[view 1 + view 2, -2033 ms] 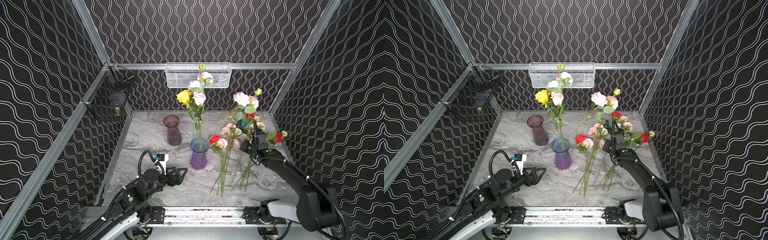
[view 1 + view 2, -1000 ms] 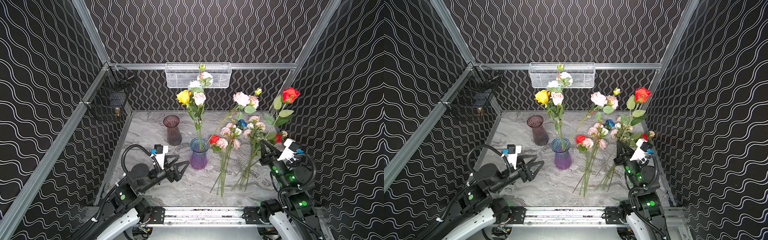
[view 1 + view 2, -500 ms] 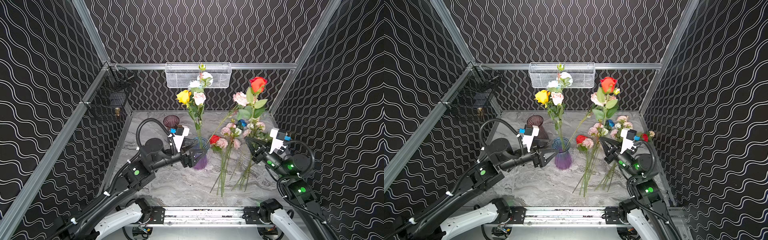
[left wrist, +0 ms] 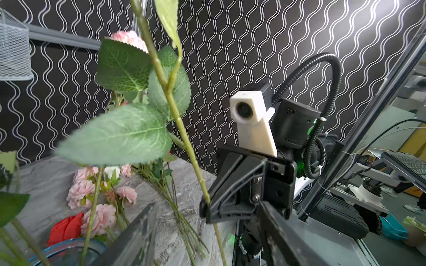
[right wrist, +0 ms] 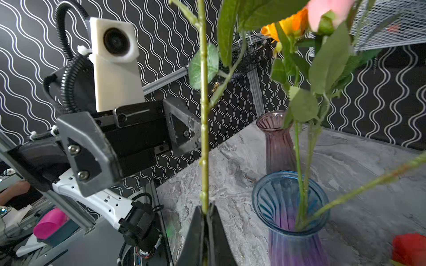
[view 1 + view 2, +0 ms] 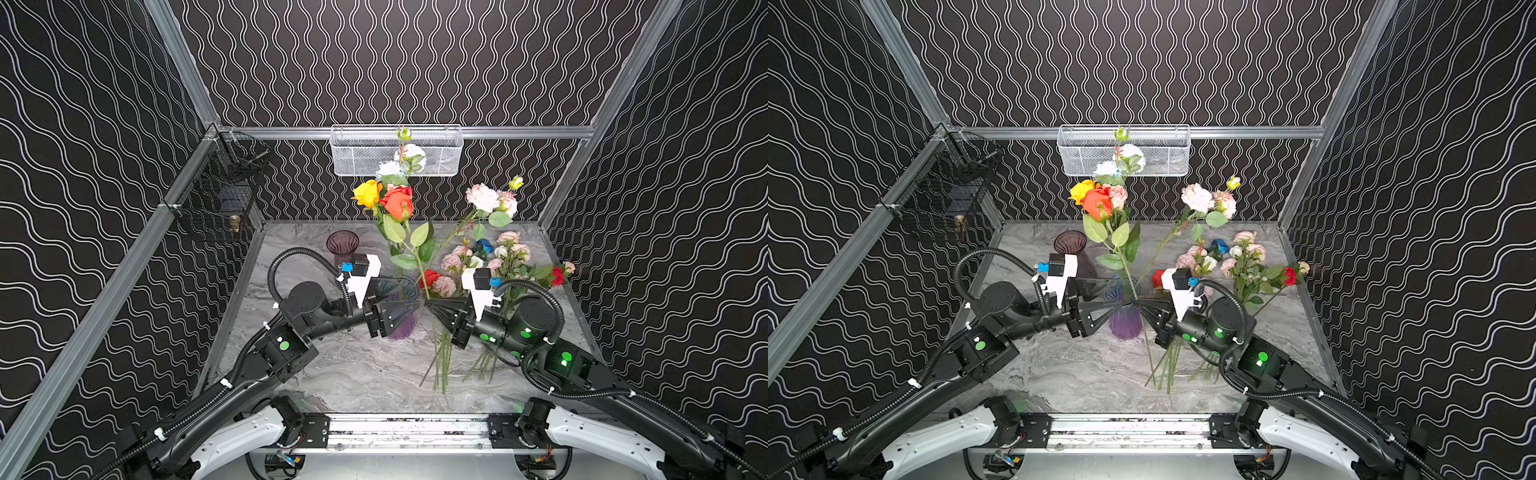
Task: Arrange flowers in a vase
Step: Place the flower in the vase.
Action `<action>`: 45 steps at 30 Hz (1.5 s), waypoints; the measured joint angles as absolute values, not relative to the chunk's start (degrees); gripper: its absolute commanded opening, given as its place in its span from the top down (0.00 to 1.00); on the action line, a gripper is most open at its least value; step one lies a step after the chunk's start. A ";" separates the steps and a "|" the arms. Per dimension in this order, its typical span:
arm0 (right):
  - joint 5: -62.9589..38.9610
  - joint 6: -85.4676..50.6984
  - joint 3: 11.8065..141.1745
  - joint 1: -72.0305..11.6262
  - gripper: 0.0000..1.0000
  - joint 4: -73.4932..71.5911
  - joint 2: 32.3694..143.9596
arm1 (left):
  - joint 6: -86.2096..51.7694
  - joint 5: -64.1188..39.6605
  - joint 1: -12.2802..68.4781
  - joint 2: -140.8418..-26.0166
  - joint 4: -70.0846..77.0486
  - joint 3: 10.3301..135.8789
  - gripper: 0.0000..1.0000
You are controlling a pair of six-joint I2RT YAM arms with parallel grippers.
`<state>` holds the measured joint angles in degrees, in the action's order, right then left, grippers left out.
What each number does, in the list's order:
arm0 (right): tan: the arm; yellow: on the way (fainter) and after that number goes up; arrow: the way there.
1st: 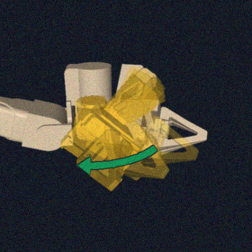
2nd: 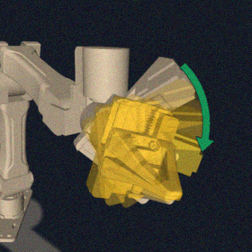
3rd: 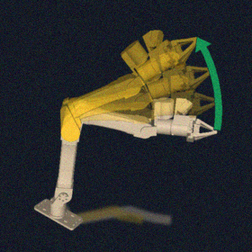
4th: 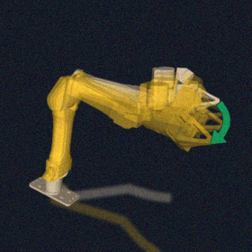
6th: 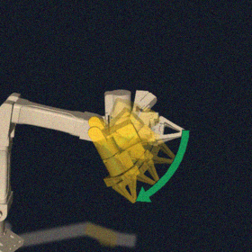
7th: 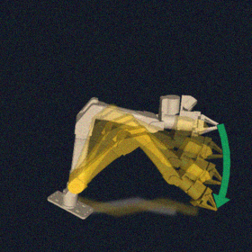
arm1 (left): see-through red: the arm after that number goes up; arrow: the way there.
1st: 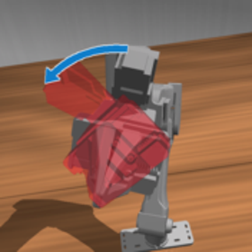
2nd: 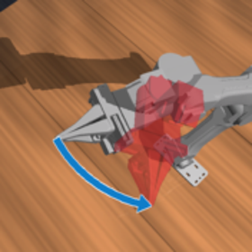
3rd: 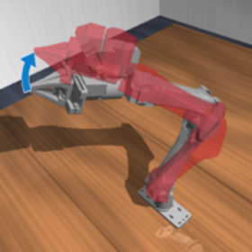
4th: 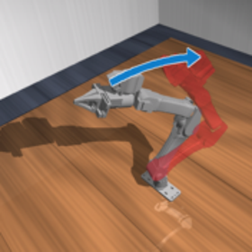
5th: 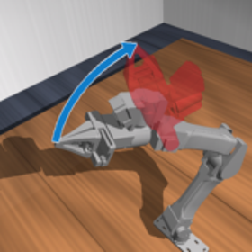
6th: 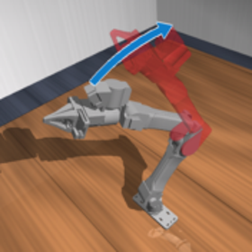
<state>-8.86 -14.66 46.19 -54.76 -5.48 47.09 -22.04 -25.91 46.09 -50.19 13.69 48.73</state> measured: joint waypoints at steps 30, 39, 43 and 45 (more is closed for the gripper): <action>-0.78 -11.44 45.36 -61.43 0.31 -9.30 48.21 | -19.86 -17.43 46.09 -53.56 10.98 58.00 1.00; 13.52 -14.11 36.71 -61.39 0.16 -6.72 33.78 | -10.57 -1.91 46.09 -58.54 5.85 76.75 1.00; 18.81 -14.15 36.73 -61.39 0.16 -5.34 31.44 | -6.57 2.90 46.09 -62.59 3.95 80.25 1.00; 21.15 -14.17 36.80 -61.39 0.16 -3.77 30.83 | -4.62 5.06 46.09 -64.53 2.55 80.40 1.00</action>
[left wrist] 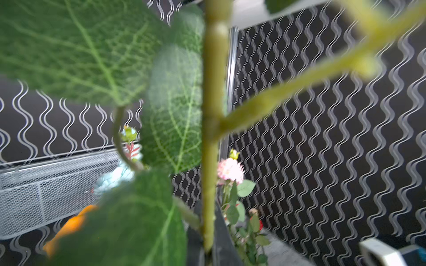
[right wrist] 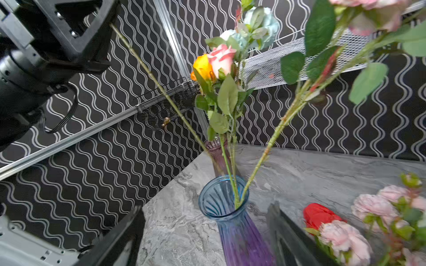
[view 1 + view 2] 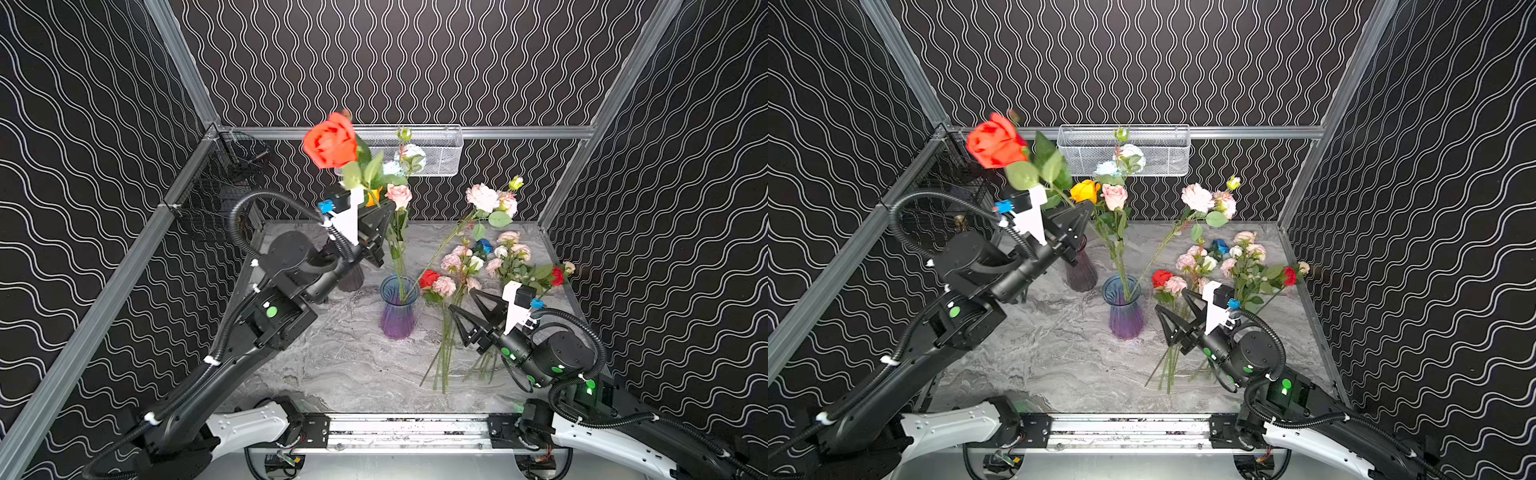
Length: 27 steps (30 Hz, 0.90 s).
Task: Arrange flowers in a vase
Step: Place the flower in the vase.
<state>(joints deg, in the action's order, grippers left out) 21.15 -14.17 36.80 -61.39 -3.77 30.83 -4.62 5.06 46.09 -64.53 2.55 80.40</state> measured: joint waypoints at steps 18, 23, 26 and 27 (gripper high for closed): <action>26.81 -14.79 37.47 -61.36 0.15 1.13 32.95 | -9.02 8.73 44.71 -66.65 -1.06 66.24 0.98; 27.75 -15.84 39.88 -61.36 0.15 3.22 36.40 | -10.66 8.71 44.49 -67.44 -3.62 64.86 0.83; 27.86 -16.08 40.23 -61.36 0.15 3.97 37.36 | -12.01 8.21 44.42 -67.16 -4.23 63.31 0.69; 27.94 -16.10 40.38 -61.36 0.15 4.16 37.65 | -12.23 8.08 44.40 -66.72 -4.54 62.57 0.58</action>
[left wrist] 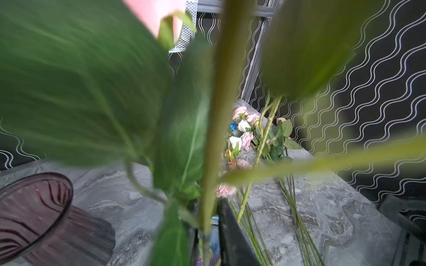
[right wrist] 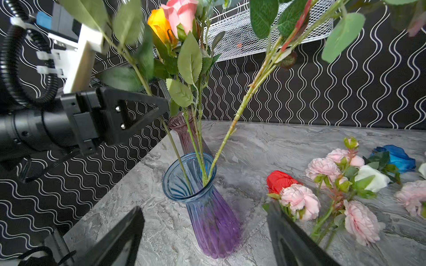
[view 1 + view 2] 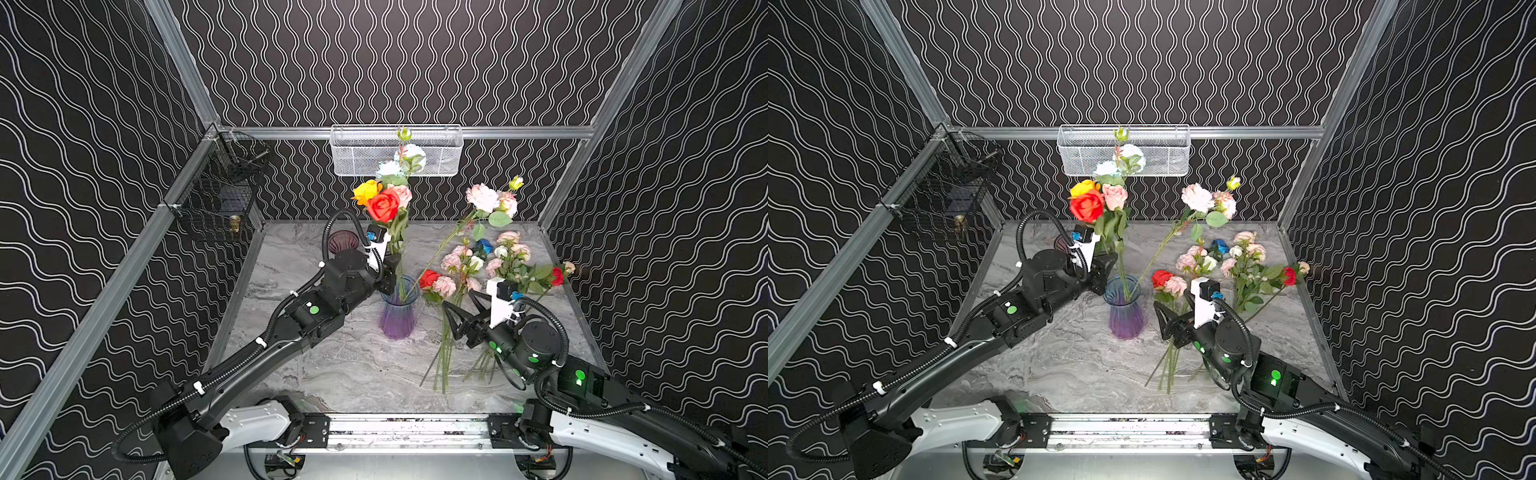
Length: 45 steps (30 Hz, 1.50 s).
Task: Arrange flowers in a vase
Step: Place the flower in the vase, then pick up the flower from the center of the table.
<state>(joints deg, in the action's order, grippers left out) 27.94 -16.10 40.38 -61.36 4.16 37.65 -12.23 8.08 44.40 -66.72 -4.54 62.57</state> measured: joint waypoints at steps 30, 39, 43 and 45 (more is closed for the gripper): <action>29.21 -13.87 49.84 -60.53 0.24 11.25 41.78 | -21.02 7.53 44.36 -44.18 -7.11 45.45 0.25; 26.94 -11.09 49.50 -60.55 0.25 12.69 40.88 | -24.62 7.84 44.36 -38.65 -8.75 40.47 0.25; 27.11 -10.44 44.07 -60.60 0.21 12.29 38.44 | -28.01 7.84 44.36 -35.27 -14.35 39.79 0.25; 27.99 -9.80 42.11 -60.60 0.21 12.05 37.67 | -28.82 8.08 44.36 -34.28 -17.78 40.23 0.25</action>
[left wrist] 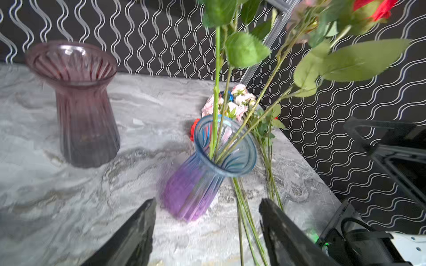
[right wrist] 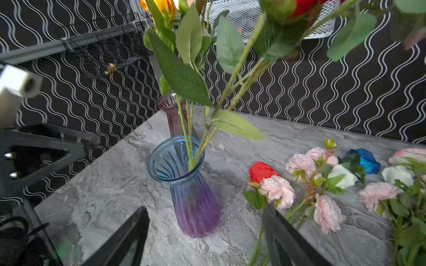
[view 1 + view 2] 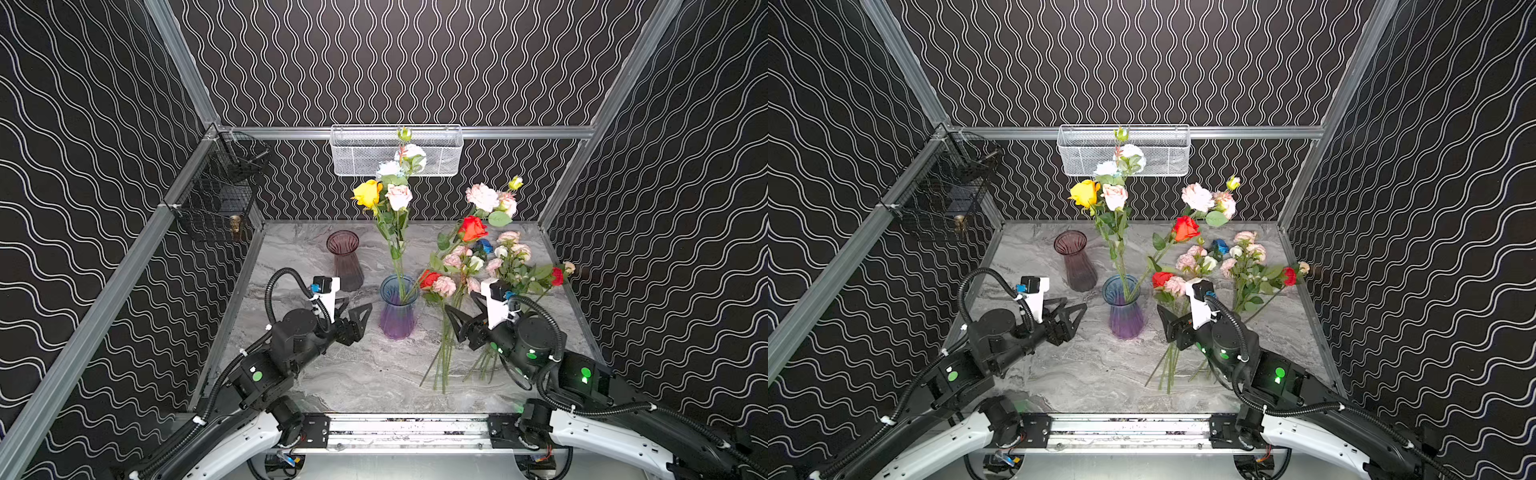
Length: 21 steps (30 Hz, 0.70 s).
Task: Arrange flowers in a vase
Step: Pick up the flower from the center of the table.
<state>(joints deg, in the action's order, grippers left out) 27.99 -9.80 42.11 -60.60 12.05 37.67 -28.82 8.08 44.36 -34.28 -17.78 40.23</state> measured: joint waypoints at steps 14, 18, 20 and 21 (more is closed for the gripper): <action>41.34 -15.64 30.28 -58.35 0.53 6.44 34.54 | -34.70 20.12 44.36 -31.18 -31.64 39.86 0.24; 40.34 -21.56 26.35 -47.92 0.56 4.84 32.47 | -39.00 23.35 44.36 -28.80 -33.54 36.73 0.23; 35.16 -24.93 26.09 -38.76 0.56 4.54 34.72 | -41.21 23.92 44.36 -26.55 -34.00 34.00 0.23; 31.62 -26.17 26.04 -34.65 0.56 4.08 36.34 | -42.33 24.12 44.36 -25.26 -34.11 32.75 0.23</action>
<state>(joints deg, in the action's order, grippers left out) 31.62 -26.17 26.04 -34.65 4.08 36.34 -42.33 24.12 44.36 -25.26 -34.11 32.75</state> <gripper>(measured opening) 0.441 0.770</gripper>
